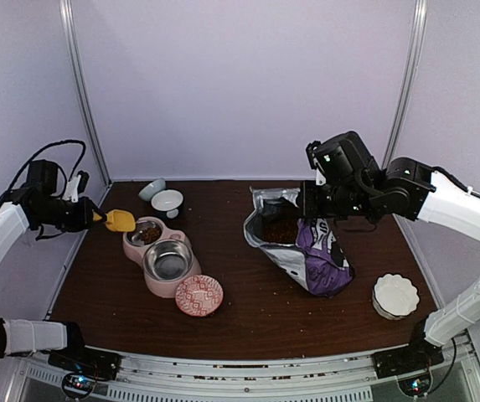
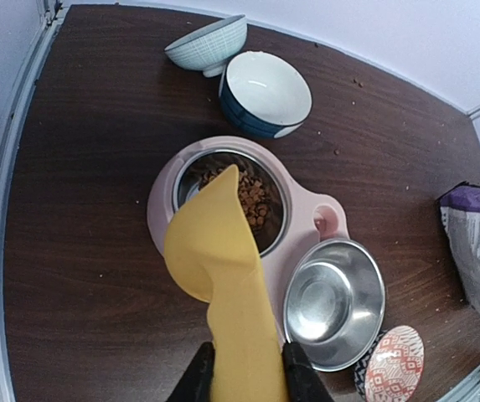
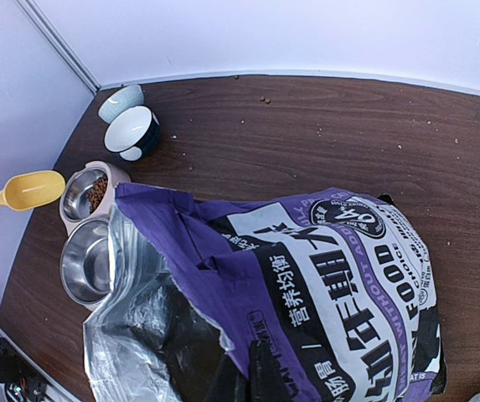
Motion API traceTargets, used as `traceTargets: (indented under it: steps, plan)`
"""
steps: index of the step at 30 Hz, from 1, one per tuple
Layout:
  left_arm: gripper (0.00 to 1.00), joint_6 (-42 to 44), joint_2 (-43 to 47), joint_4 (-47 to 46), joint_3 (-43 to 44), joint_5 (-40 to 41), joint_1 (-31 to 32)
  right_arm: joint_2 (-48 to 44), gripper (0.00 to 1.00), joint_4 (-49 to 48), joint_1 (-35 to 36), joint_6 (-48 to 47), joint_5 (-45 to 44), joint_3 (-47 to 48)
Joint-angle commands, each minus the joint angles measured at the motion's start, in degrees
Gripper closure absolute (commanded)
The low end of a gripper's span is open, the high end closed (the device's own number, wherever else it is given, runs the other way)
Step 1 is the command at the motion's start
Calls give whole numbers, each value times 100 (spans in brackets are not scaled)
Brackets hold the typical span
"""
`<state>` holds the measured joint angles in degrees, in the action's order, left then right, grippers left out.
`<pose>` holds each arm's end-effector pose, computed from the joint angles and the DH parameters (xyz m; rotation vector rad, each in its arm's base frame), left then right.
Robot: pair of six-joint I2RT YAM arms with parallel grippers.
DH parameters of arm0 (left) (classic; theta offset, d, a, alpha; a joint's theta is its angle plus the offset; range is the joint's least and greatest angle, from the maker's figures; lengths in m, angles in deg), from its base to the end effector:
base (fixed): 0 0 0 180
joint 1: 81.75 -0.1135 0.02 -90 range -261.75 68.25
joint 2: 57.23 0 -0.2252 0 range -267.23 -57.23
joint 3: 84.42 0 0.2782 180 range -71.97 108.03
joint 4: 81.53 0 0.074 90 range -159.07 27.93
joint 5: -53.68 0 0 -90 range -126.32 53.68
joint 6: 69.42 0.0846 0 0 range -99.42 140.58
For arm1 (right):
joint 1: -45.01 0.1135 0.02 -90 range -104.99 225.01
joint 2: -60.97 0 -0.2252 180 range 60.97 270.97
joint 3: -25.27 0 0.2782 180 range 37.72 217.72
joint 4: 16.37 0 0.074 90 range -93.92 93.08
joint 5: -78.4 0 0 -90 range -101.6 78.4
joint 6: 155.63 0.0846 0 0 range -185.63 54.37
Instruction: Serve the pet food
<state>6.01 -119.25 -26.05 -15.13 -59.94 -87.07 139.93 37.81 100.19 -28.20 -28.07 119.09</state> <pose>0.2932 -0.0067 0.2346 -0.2247 2.3858 -0.5714 0.2286 0.2866 0.3076 -0.1971 2.2742 0.5521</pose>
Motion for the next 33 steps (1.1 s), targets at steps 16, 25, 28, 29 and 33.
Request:
traceTargets:
  steps: [16,25,28,29,33]
  plan:
    - [100,327,769,16,800,-1026,1219,106,100,-525,131,-367,399,98]
    - [100,-1466,1132,-1992,188,-1443,3346,873,100,-873,536,-332,568,571]
    - [100,-1546,988,-2021,48,-1341,3771,1127,100,-906,637,-331,566,775]
    - [100,-1545,939,-1985,-20,-1289,3825,1194,100,-923,666,-332,570,832]
    - [100,-1593,656,-1883,-266,-1212,3974,1368,100,-982,764,-344,588,997]
